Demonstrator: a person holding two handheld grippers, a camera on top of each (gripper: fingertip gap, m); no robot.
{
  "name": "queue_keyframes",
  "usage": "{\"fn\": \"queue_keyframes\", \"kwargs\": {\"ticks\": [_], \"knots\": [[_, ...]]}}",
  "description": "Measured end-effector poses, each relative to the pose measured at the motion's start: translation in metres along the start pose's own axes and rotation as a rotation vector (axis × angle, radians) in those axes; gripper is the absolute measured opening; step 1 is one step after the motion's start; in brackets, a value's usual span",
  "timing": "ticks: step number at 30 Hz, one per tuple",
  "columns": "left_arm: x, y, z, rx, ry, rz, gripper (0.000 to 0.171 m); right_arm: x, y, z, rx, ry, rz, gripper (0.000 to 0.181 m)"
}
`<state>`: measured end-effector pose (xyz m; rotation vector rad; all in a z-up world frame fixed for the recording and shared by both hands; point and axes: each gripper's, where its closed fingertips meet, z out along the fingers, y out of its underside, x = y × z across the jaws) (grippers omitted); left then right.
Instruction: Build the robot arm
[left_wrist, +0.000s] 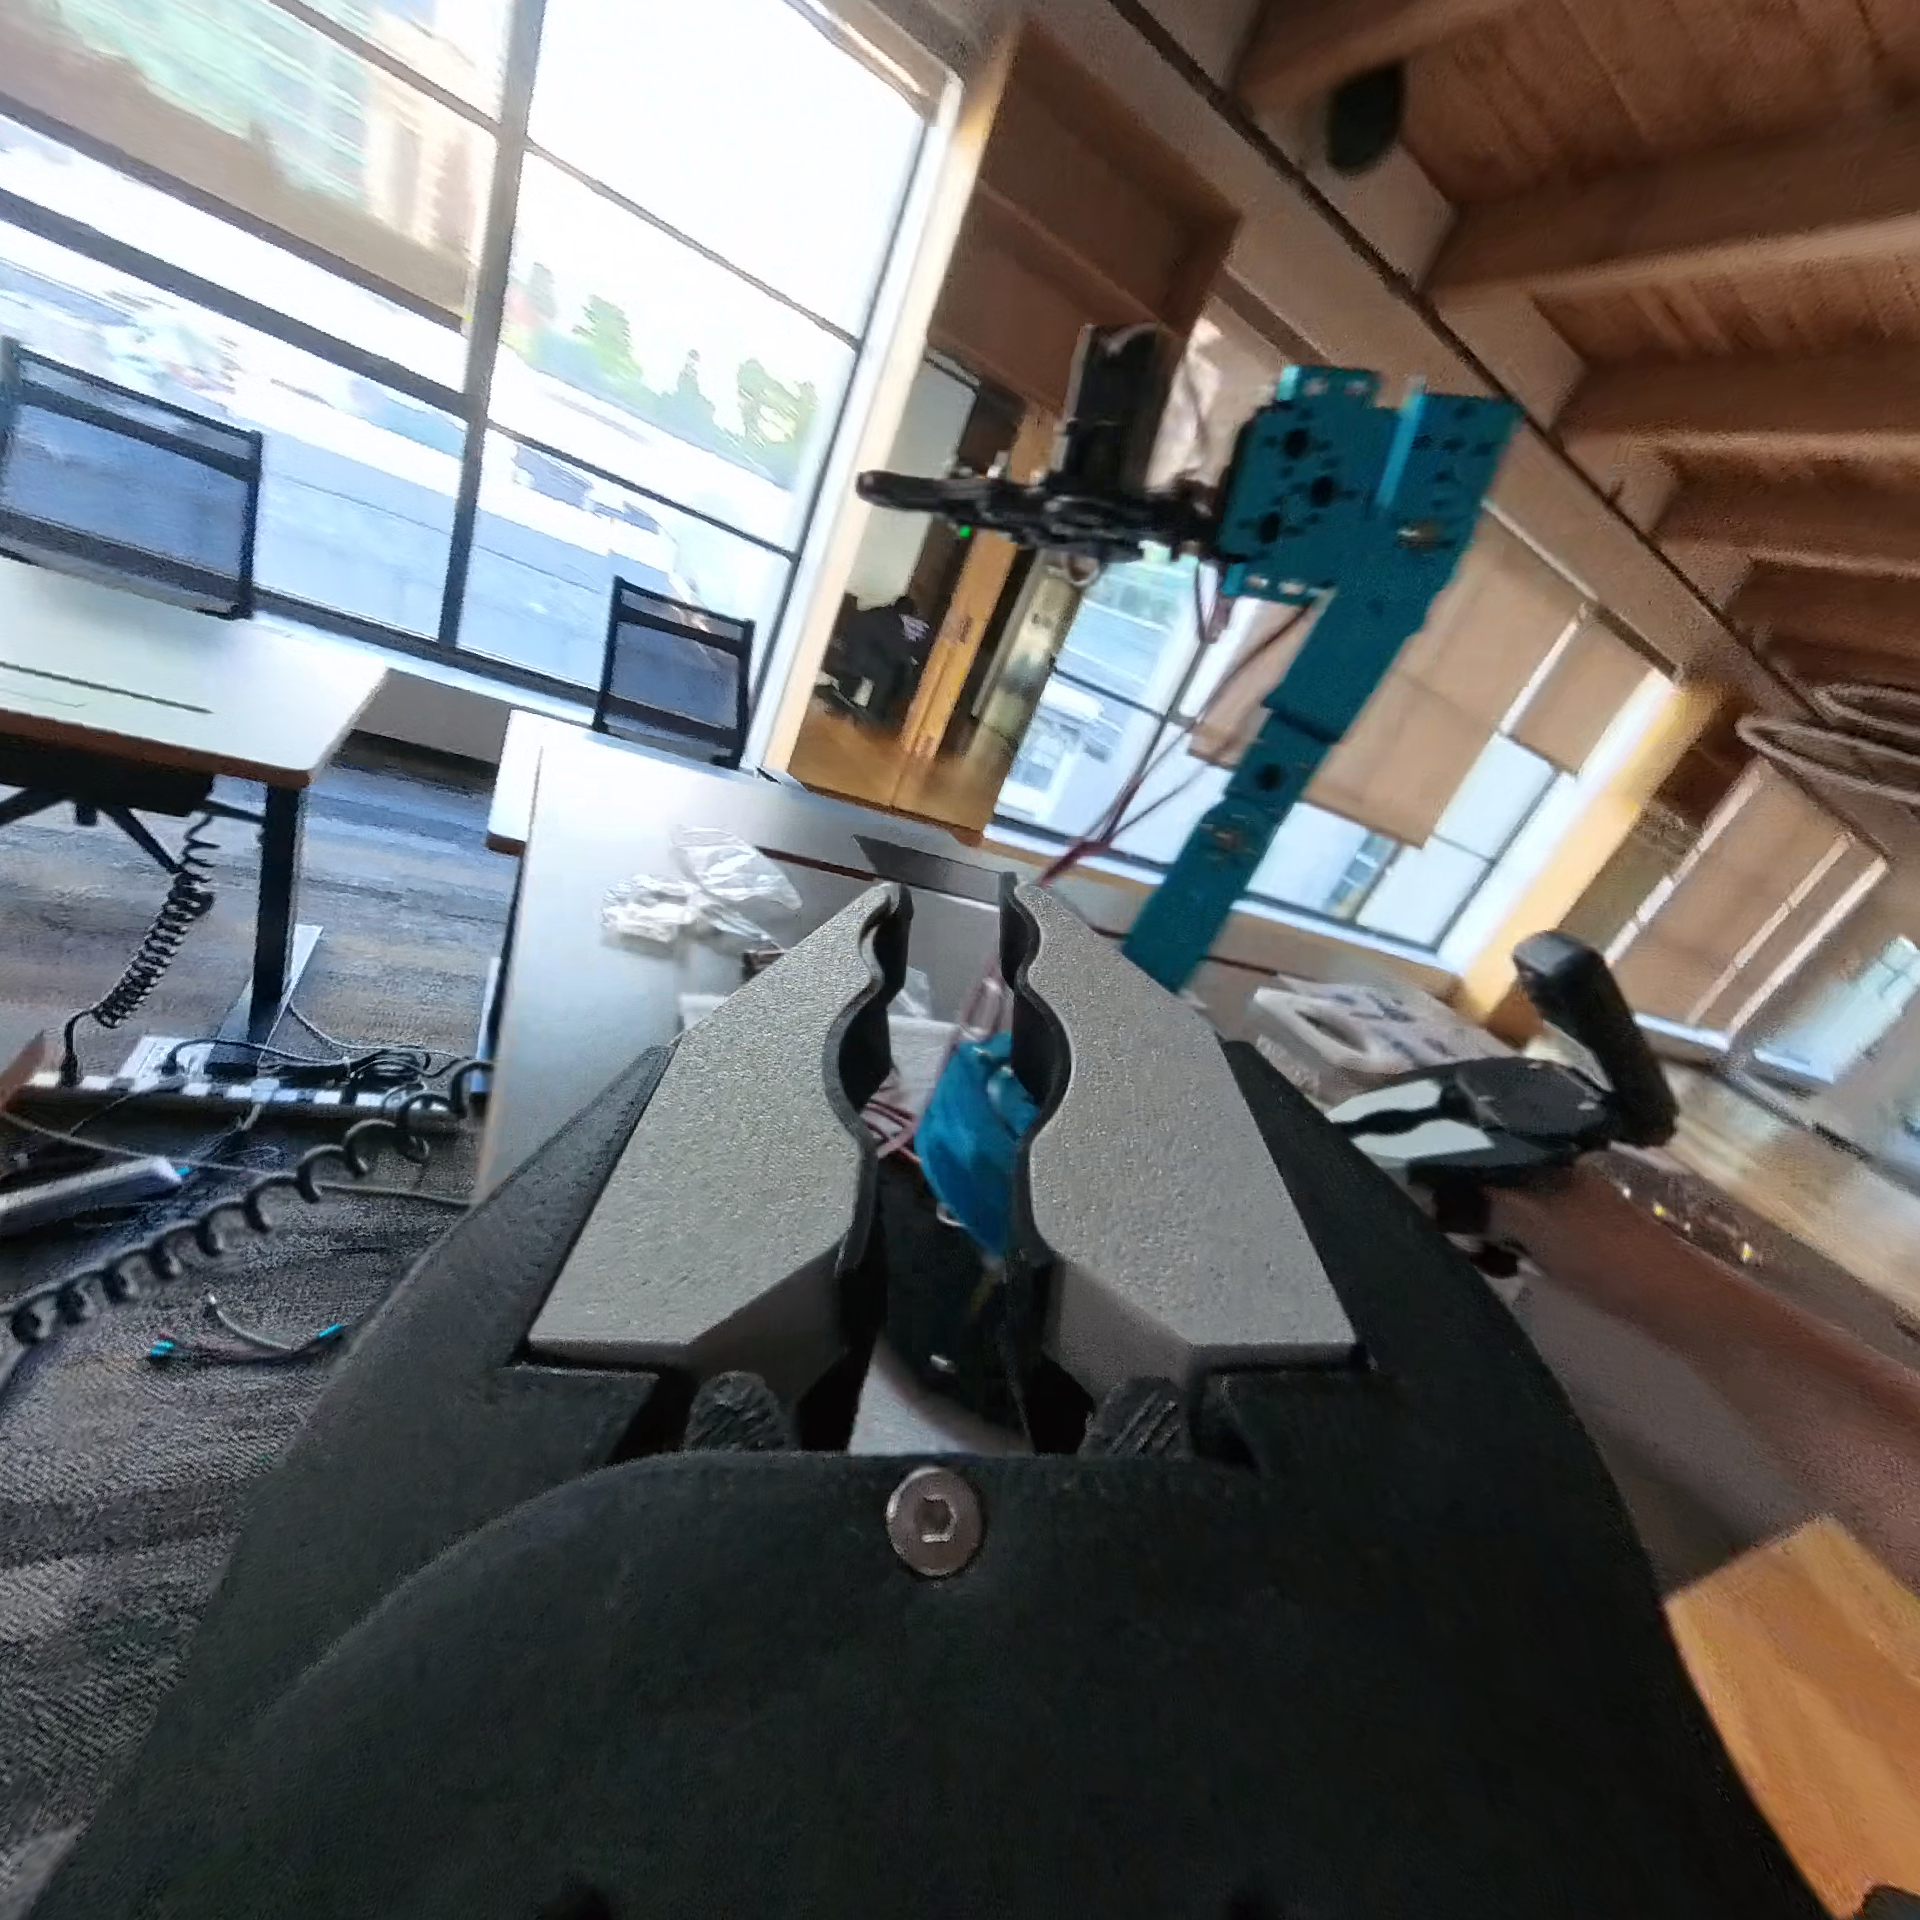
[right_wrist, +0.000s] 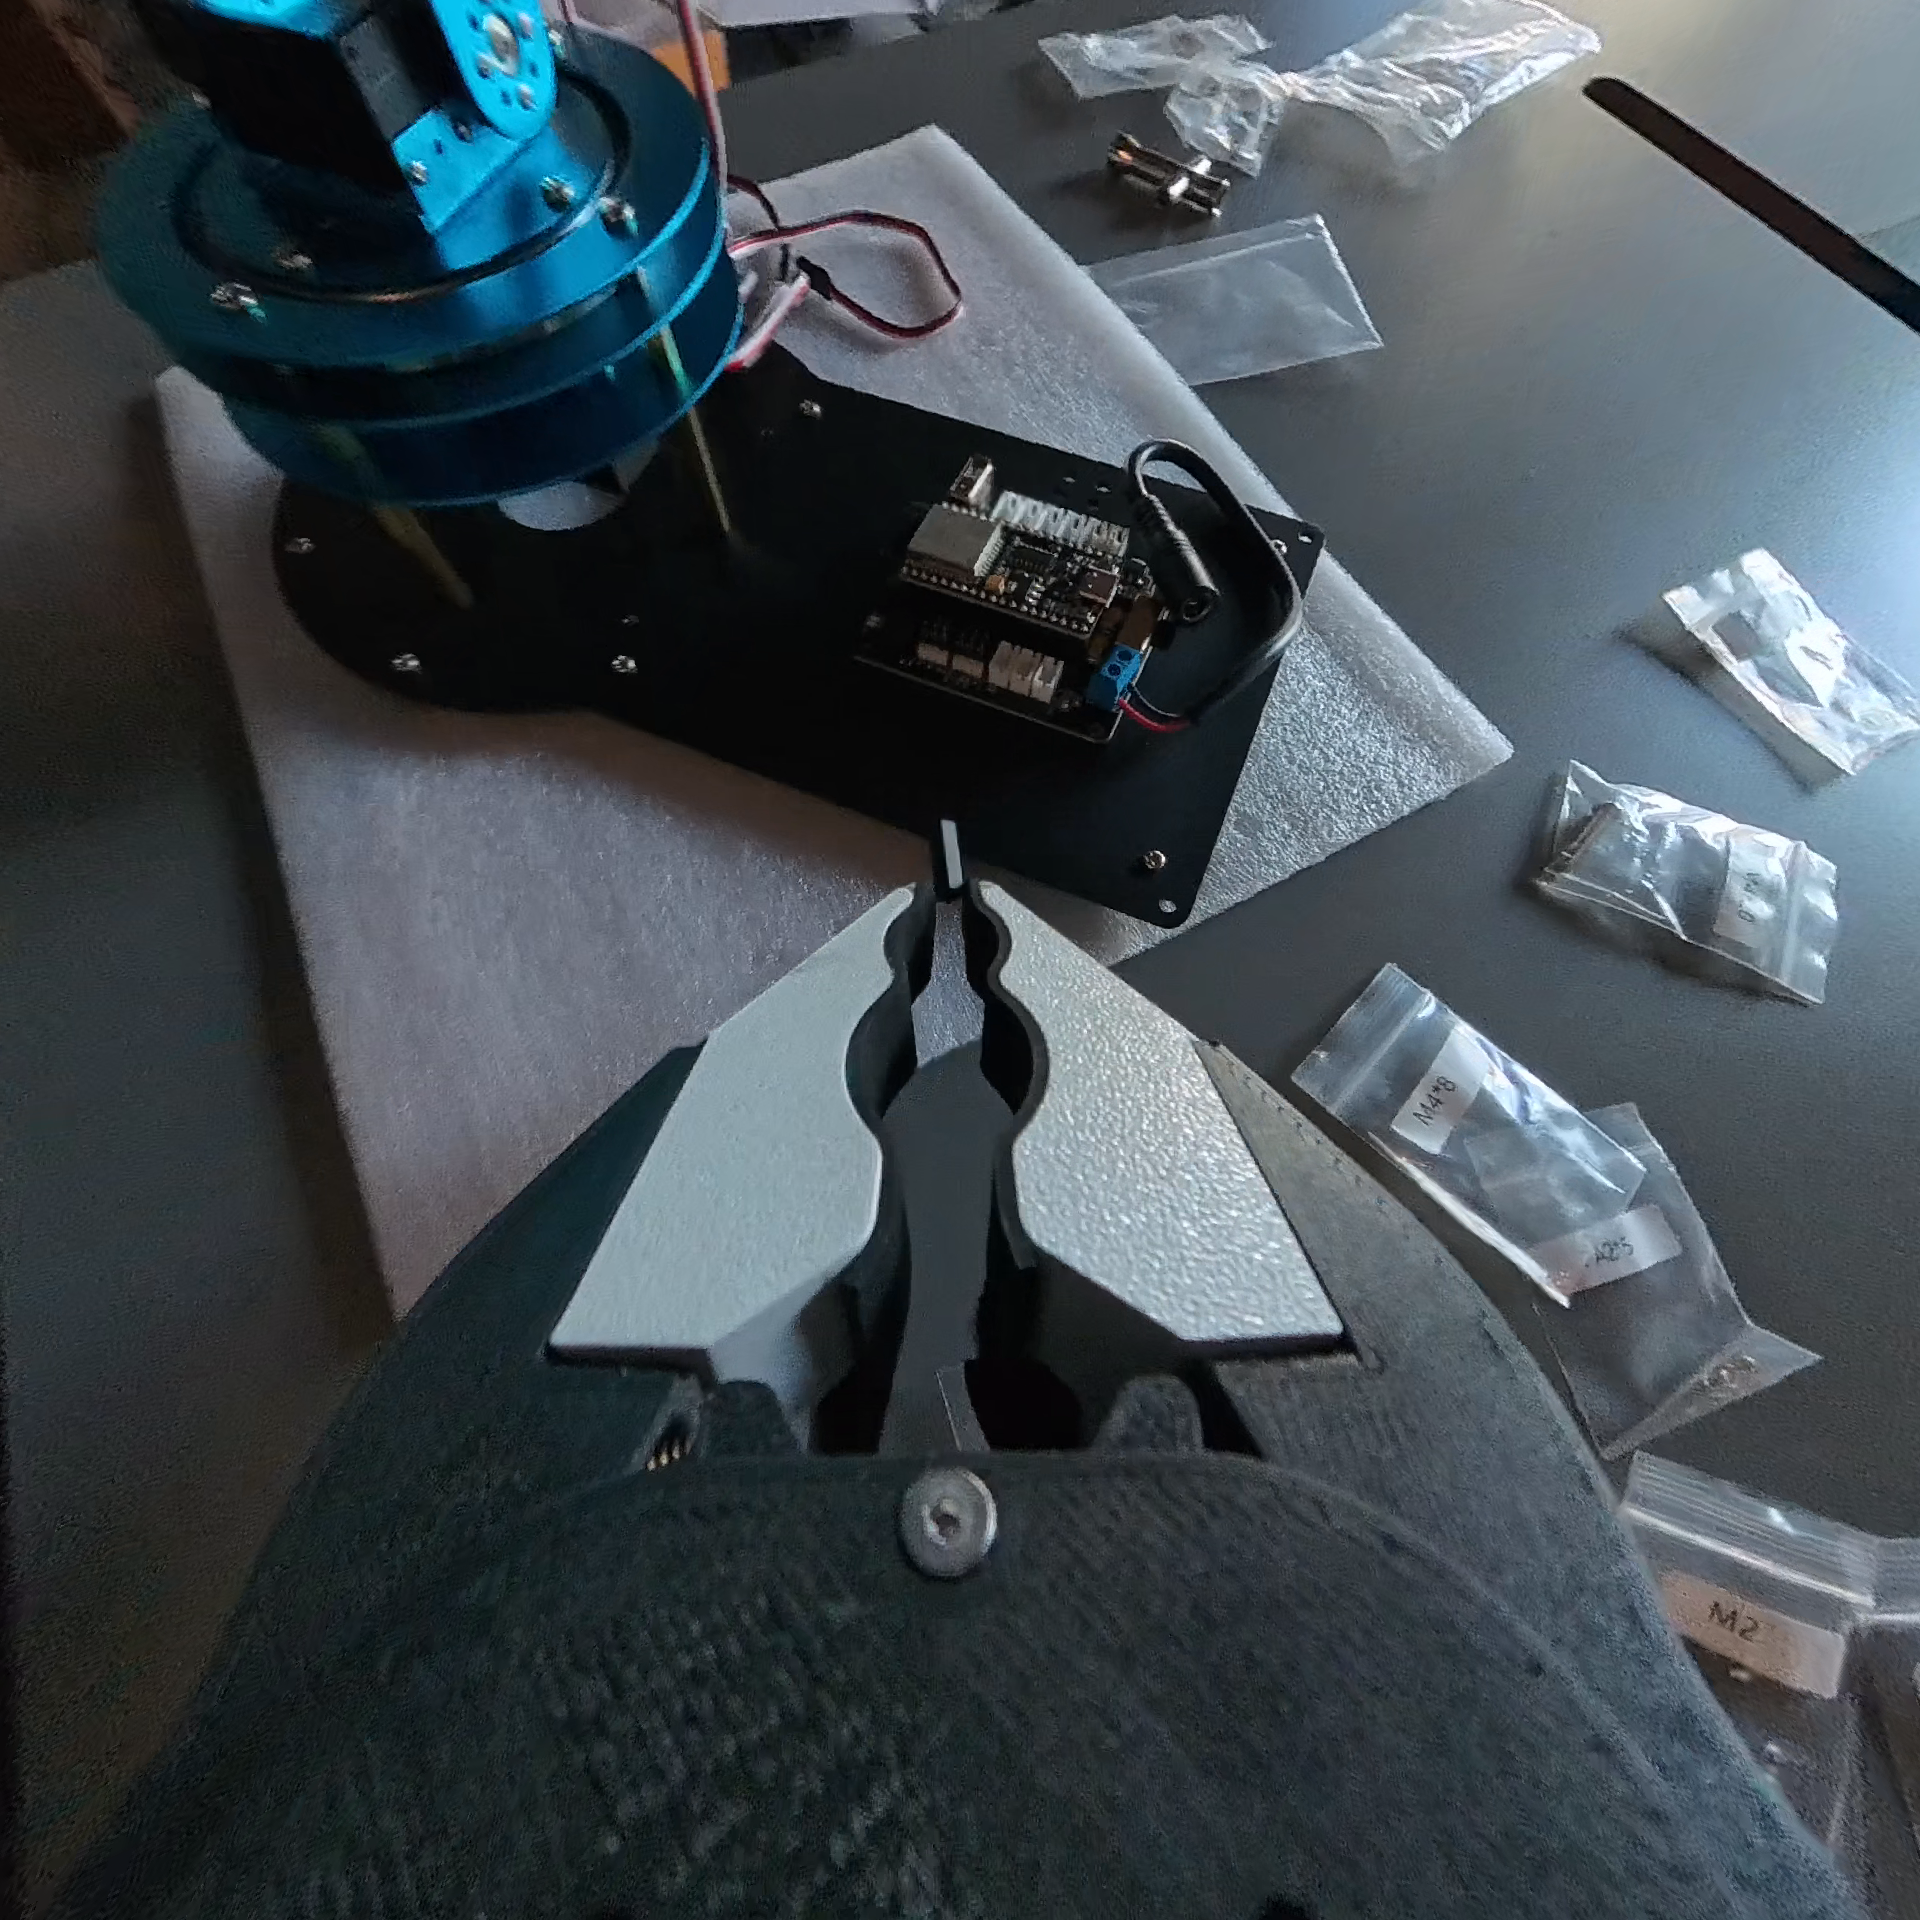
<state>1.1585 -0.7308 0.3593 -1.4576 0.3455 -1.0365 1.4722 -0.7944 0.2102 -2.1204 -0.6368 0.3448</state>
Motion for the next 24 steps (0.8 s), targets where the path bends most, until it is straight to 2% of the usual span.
{"fn": "queue_keyframes", "kwargs": {"ticks": [2,5,8,11,15,20,24], "knots": [[0.03,0.015,-0.01,-0.023,-0.021,0.004,0.014,-0.002,-0.006,-0.009,0.032,-0.062,0.002,0.004],[0.086,0.04,-0.006,-0.122,0.02,0.031,0.012,0.002,-0.011,-0.022,0.068,-0.101,-0.043,0.004],[0.143,0.075,0.012,-0.245,0.142,0.015,0.012,0.005,-0.02,-0.029,0.159,-0.147,-0.073,0.004],[0.181,0.12,0.04,-0.347,0.246,-0.009,0.01,0.007,-0.023,-0.029,0.209,-0.18,-0.076,0.004],[0.208,0.172,0.082,-0.451,0.329,-0.045,0.008,0.016,-0.02,-0.022,0.181,-0.161,-0.148,0.004],[0.205,0.206,0.12,-0.5,0.23,0.045,0.008,0.041,-0.011,-0.005,0.031,0.002,-0.231,0.004],[0.202,0.224,0.134,-0.509,0.134,0.087,0.007,0.036,-0.013,-0.003,0.019,-0.026,-0.325,0.004]]}}
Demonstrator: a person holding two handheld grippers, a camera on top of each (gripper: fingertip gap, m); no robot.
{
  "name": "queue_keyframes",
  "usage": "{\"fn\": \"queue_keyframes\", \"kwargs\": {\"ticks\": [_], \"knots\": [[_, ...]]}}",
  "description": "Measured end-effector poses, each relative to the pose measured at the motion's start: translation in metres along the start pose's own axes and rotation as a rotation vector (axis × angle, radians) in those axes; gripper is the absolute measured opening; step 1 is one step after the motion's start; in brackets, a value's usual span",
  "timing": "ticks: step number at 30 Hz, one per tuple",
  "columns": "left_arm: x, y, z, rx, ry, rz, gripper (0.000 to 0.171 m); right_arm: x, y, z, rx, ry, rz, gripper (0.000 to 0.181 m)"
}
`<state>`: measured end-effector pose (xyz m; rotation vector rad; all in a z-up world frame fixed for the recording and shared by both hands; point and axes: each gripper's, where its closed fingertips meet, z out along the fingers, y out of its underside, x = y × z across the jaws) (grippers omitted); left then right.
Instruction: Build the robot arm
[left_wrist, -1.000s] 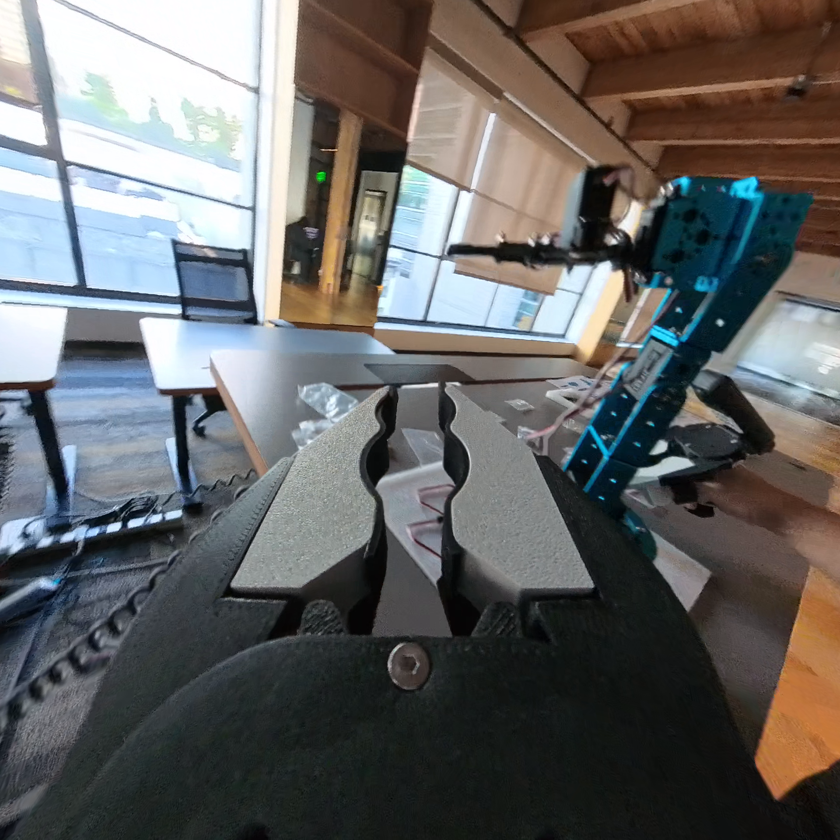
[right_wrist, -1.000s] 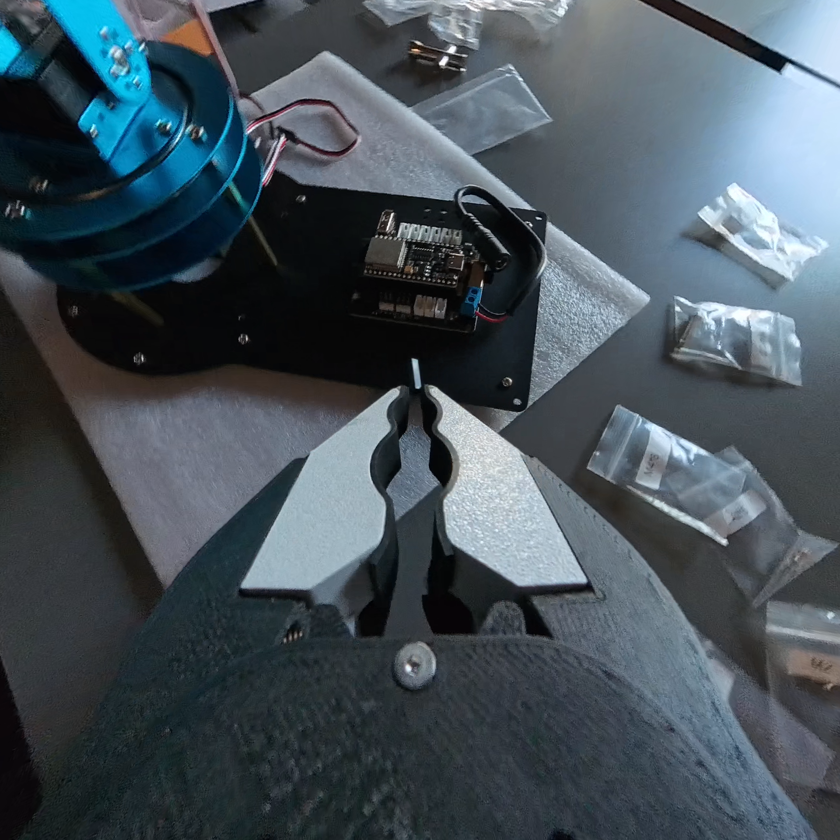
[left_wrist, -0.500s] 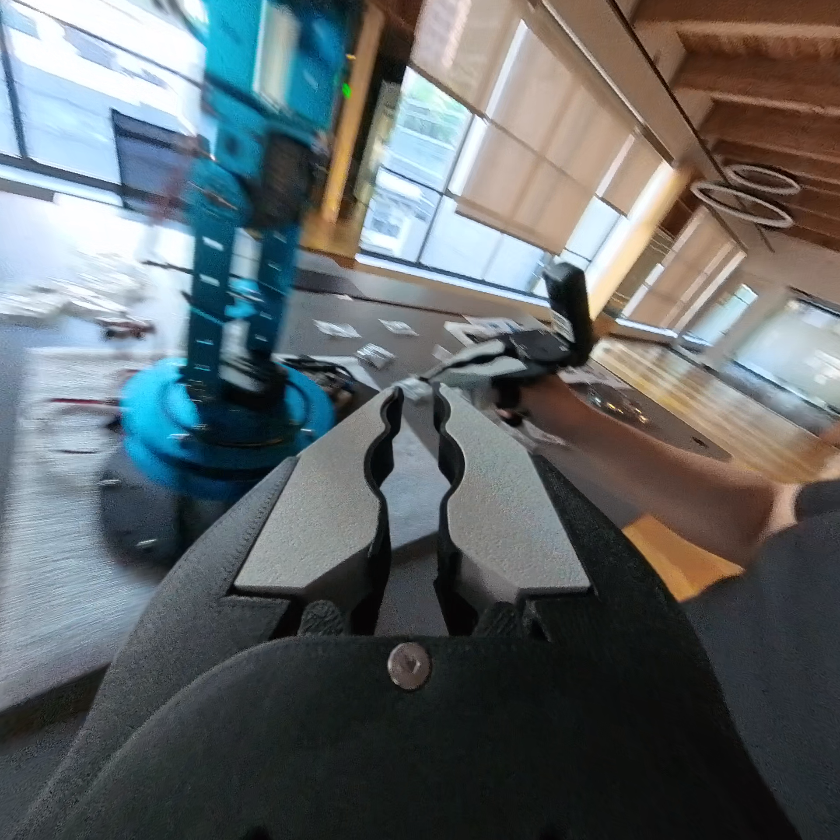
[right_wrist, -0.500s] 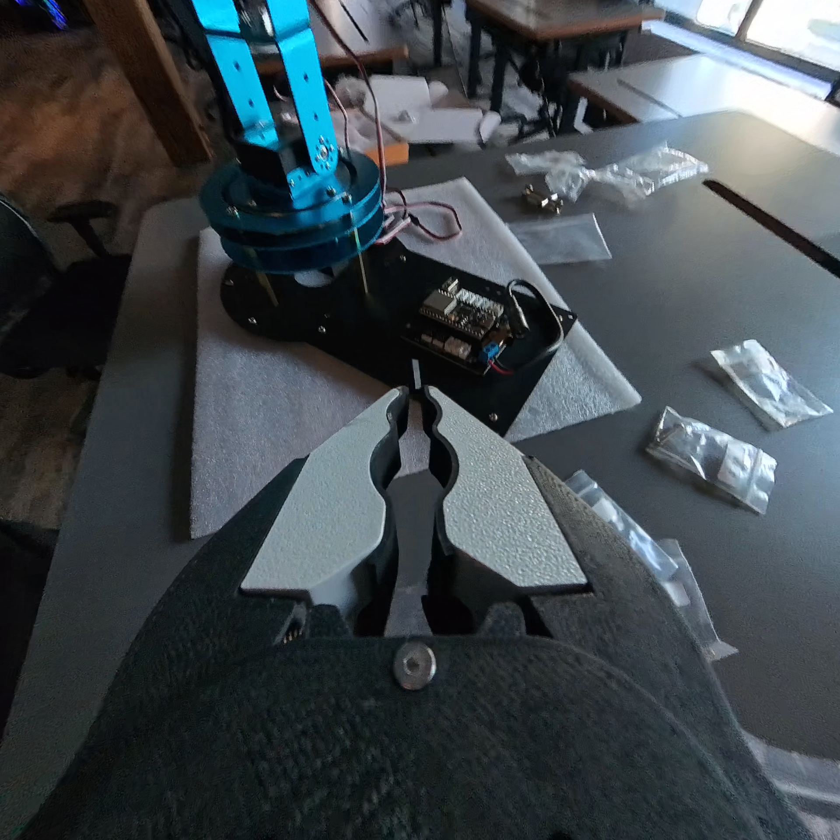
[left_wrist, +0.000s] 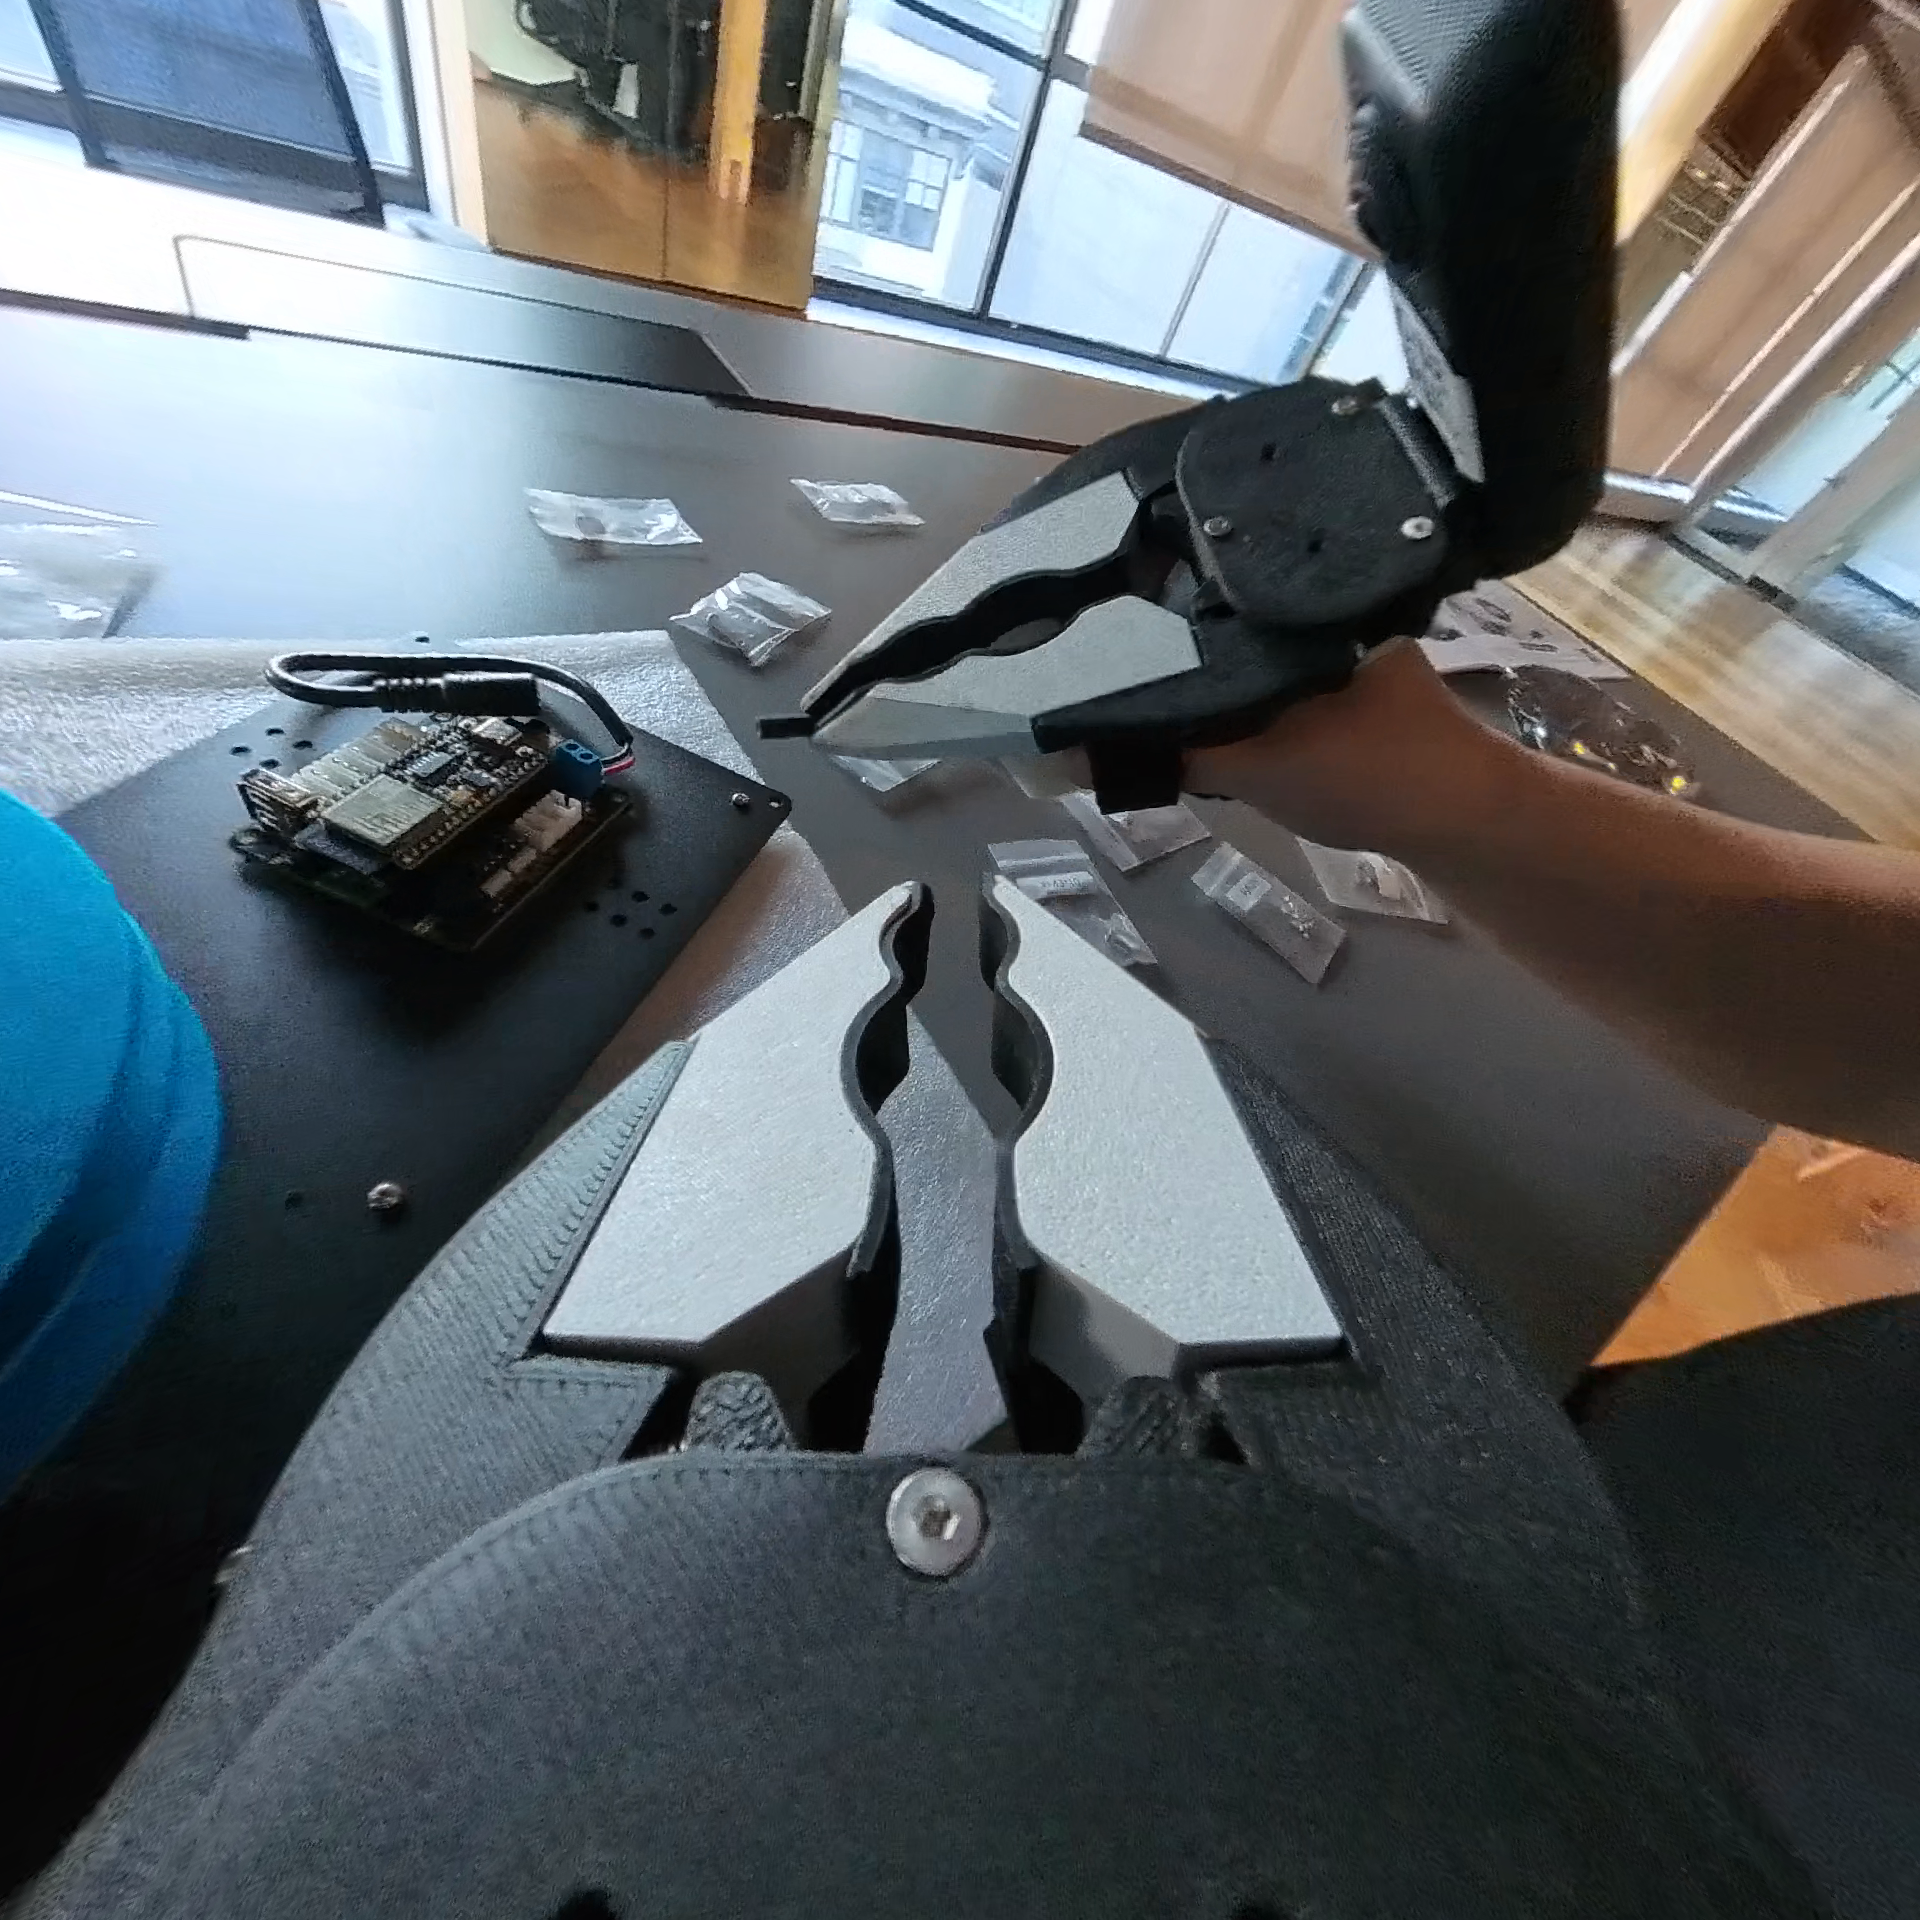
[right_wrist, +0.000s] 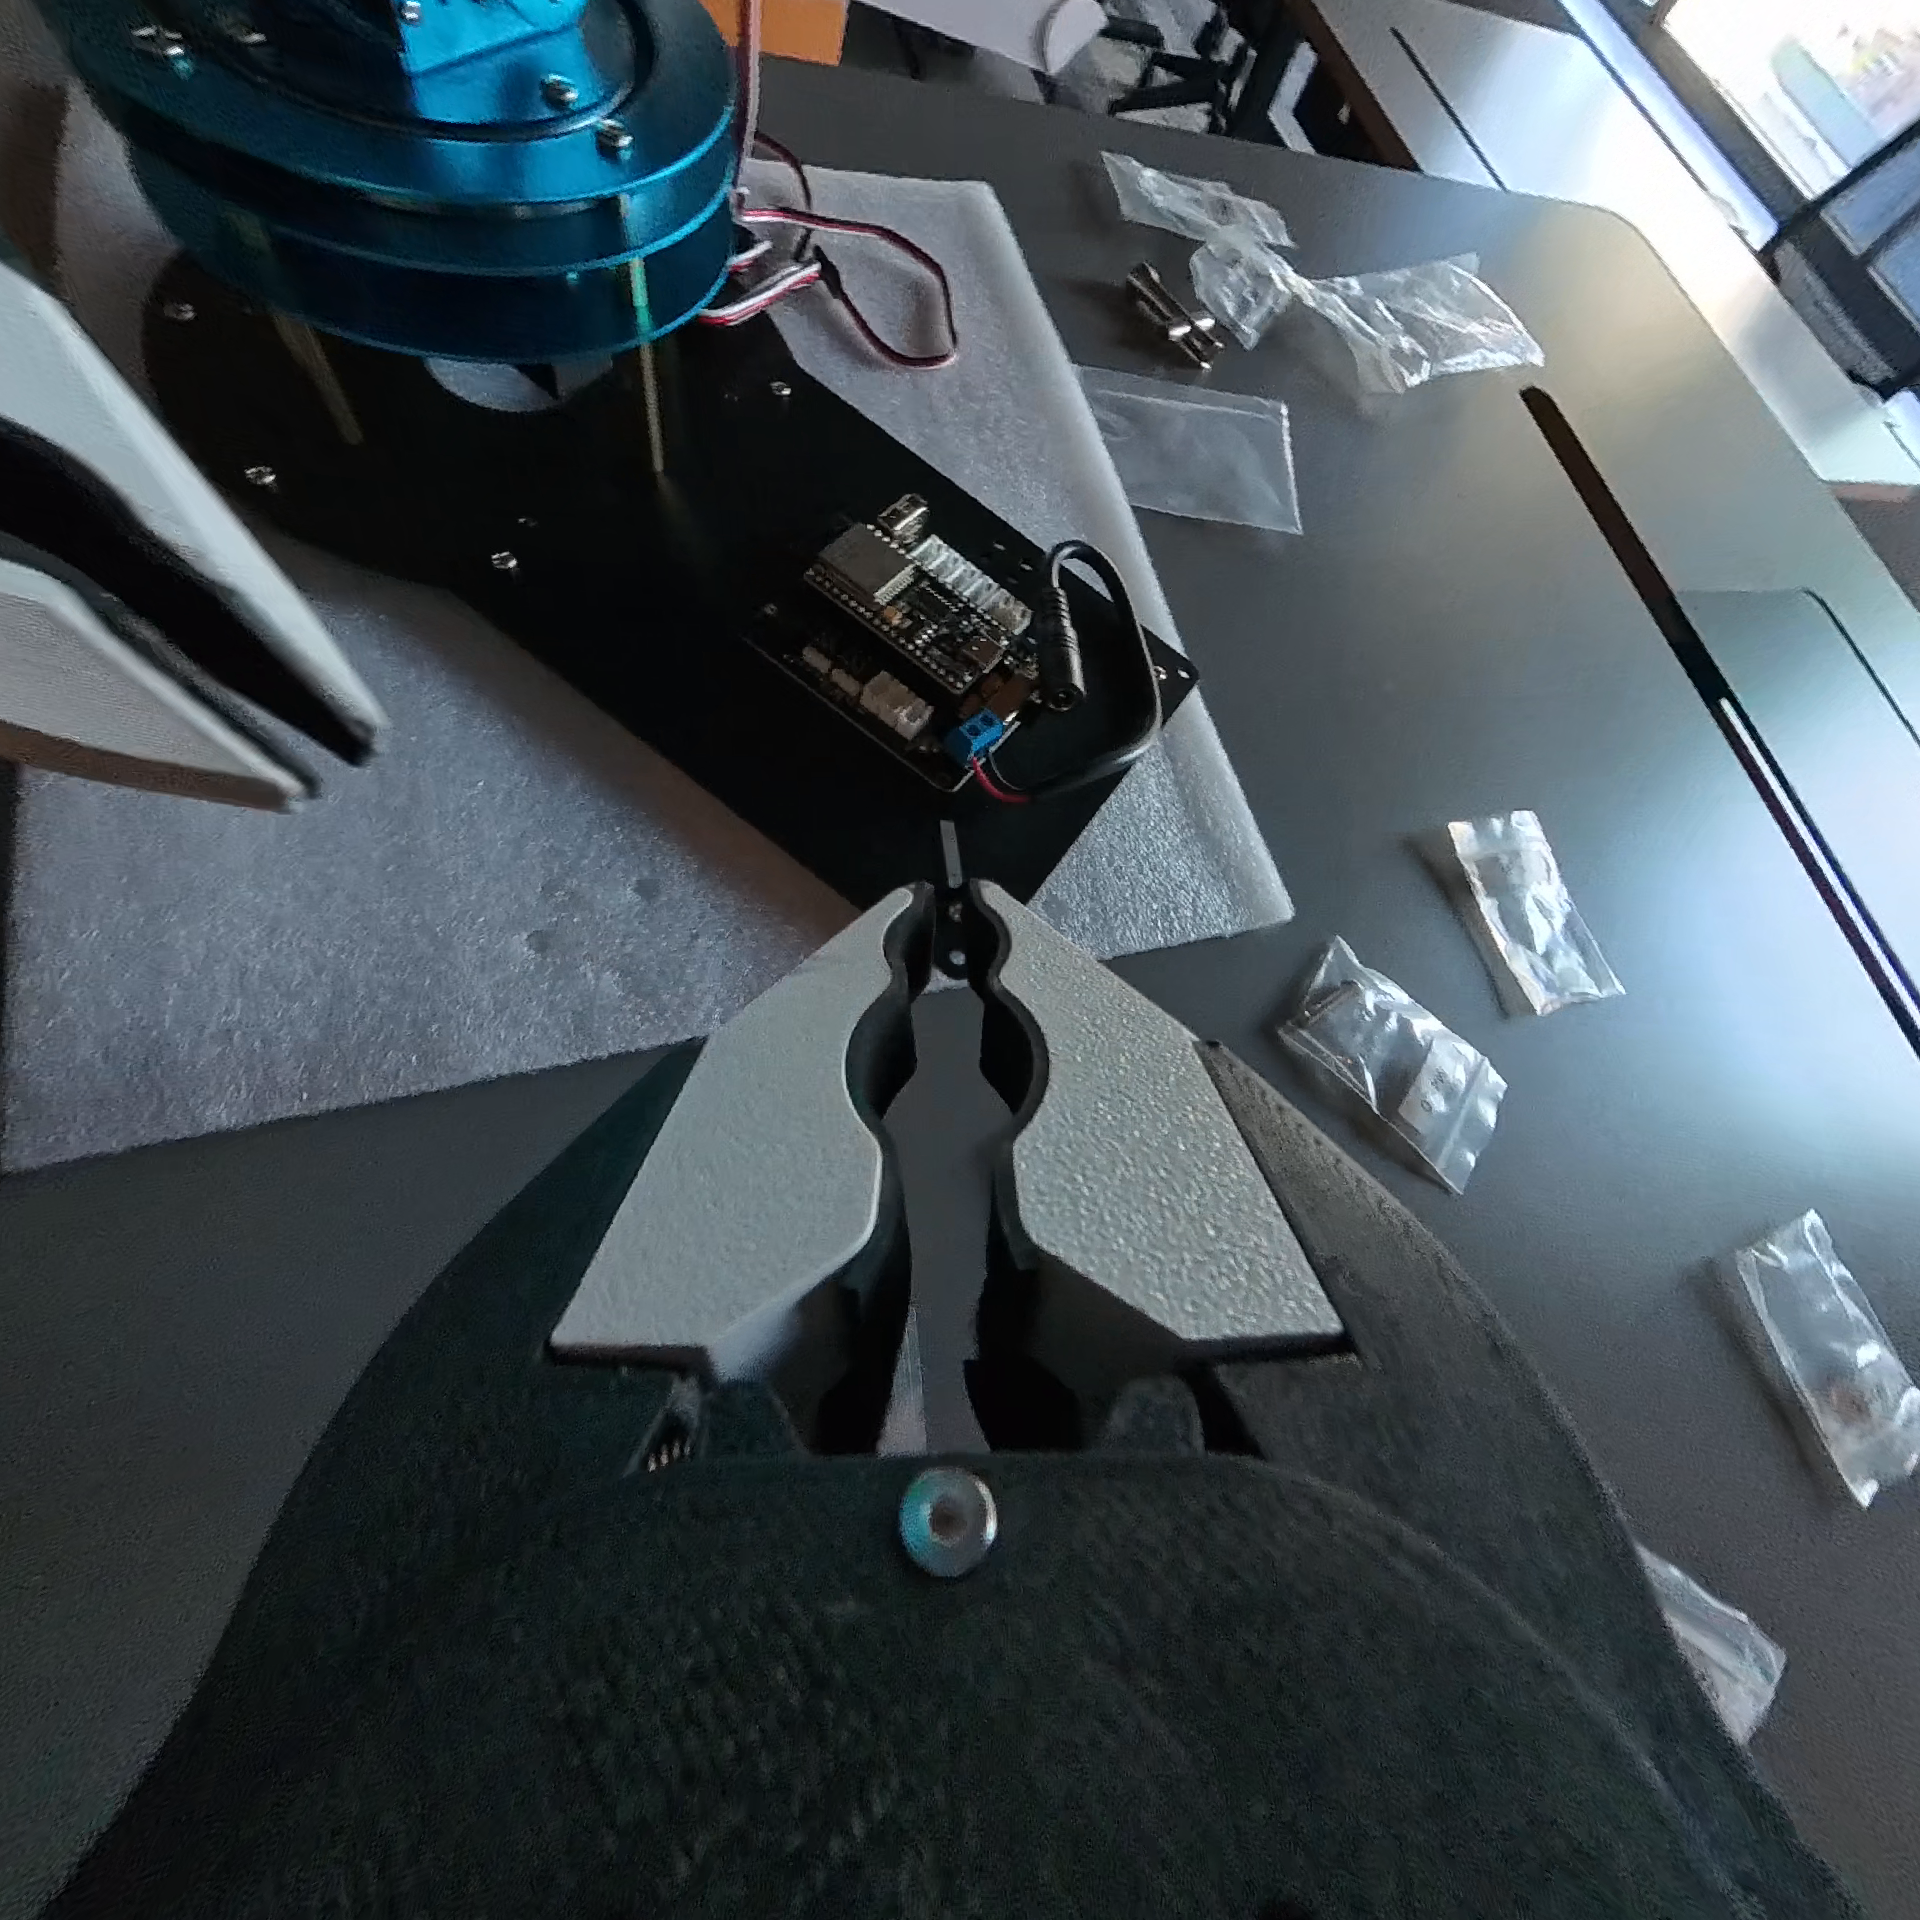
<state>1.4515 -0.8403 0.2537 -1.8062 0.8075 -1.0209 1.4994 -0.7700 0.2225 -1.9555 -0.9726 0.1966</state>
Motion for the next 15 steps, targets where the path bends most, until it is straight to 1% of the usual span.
{"fn": "queue_keyframes", "kwargs": {"ticks": [2,4,7,8,10,13,15], "knots": [[0.0,0.001,0.009,0.019,-0.04,-0.041,0.008,-0.005,0.001,-0.002,-0.001,-0.05,-0.016,0.004],[0.004,0.002,0.014,0.057,-0.041,-0.101,0.009,-0.011,0.0,-0.006,0.027,-0.106,-0.039,0.004],[0.007,0.0,0.014,0.13,-0.071,-0.159,0.011,-0.014,0.005,-0.012,0.027,-0.142,-0.092,0.004],[0.006,0.001,0.013,0.134,-0.098,-0.159,0.012,-0.015,0.005,-0.015,0.032,-0.146,-0.111,0.004],[0.004,0.007,0.009,0.099,-0.167,-0.118,0.013,-0.019,0.007,-0.02,0.025,-0.17,-0.142,0.004],[0.002,0.014,-0.001,0.039,-0.27,0.029,0.014,-0.027,0.008,-0.024,0.021,-0.238,-0.151,0.004],[0.008,0.019,-0.001,-0.014,-0.254,0.148,0.017,-0.035,0.003,-0.026,0.05,-0.303,-0.168,0.004]]}}
